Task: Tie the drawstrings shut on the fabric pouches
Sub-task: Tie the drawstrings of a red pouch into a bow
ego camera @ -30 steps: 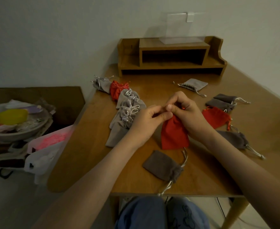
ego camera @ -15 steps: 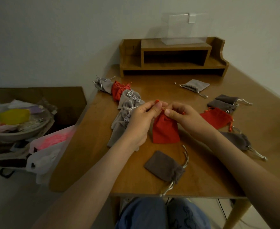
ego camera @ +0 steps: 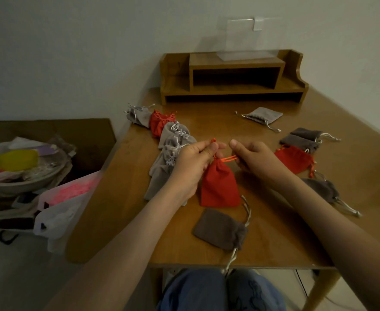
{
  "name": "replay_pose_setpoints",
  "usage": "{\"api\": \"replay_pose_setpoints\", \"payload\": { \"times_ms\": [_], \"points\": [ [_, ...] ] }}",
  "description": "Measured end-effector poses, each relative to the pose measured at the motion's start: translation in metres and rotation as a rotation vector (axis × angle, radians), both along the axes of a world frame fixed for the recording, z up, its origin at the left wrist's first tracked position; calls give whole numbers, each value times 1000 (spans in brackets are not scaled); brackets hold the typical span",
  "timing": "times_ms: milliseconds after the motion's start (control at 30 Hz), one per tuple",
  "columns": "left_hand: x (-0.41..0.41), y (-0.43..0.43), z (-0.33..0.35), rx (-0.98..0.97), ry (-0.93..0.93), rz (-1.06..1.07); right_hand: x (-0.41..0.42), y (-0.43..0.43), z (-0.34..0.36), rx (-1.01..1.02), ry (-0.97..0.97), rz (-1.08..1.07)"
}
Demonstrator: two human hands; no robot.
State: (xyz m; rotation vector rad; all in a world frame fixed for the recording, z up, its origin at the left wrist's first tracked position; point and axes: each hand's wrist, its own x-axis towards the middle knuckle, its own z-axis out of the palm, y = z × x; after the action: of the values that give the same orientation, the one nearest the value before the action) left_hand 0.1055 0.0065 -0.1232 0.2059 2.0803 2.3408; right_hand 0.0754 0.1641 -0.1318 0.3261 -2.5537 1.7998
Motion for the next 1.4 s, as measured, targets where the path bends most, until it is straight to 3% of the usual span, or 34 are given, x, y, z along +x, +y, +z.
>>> {"api": "replay_pose_setpoints", "payload": {
  "times_ms": [267, 467, 600, 667, 767, 800, 1000, 1133, 1267, 1400],
  "points": [
    [-3, 2, -4, -41, 30, 81, 2, 10, 11, -315, -365, 290],
    [-6, 2, -9, -87, 31, 127, 2, 8, 8, -501, -356, 397],
    [-6, 0, -6, 10, -21, 113, 0, 9, 11, -558, -297, 344],
    [-7, 0, -5, 88, -71, 111, 1, 11, 12, -426, -201, 267],
    [-6, 1, -1, 152, -112, 95, 1, 7, 8, 210, 129, 113],
    [-6, 1, 0, 176, -120, 88, 1, 4, 6, 327, 198, 93],
    [-7, -3, -1, 196, -80, 76, -5, 7, 6, 329, 152, -29],
    [-8, 0, -5, 66, -52, 107, 1, 4, 8, 99, -6, -32],
    [-9, 2, -7, -16, -55, 120, 11, -2, 16, -226, -140, 112],
    [-12, 5, -12, -110, -59, 127, 18, -11, 17, -293, -121, 242]
  ]
}}
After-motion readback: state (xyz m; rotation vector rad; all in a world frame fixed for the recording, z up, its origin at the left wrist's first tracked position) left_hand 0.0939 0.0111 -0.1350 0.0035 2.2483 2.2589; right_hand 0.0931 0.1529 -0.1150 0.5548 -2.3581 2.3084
